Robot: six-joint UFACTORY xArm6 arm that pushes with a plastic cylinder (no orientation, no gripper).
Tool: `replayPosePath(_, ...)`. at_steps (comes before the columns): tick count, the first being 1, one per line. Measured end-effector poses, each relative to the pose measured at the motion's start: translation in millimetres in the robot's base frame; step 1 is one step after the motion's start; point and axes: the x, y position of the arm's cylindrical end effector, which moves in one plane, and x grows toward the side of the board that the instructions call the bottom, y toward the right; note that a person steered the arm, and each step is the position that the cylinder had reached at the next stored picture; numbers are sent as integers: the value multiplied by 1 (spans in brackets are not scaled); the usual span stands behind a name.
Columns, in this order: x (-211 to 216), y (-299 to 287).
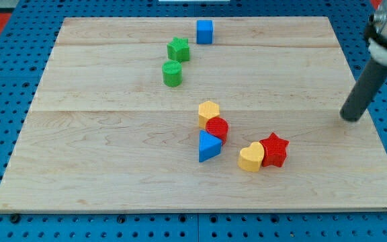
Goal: Push the blue triangle to the bottom left of the green circle
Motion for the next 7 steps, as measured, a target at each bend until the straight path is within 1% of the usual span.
replayPosePath(1,53,-18)
replayPosePath(2,102,-14)
replayPosePath(3,115,-73)
replayPosePath(4,102,-141)
replayPosePath(5,64,-125)
replayPosePath(6,54,-223)
replayPosePath(7,45,-246)
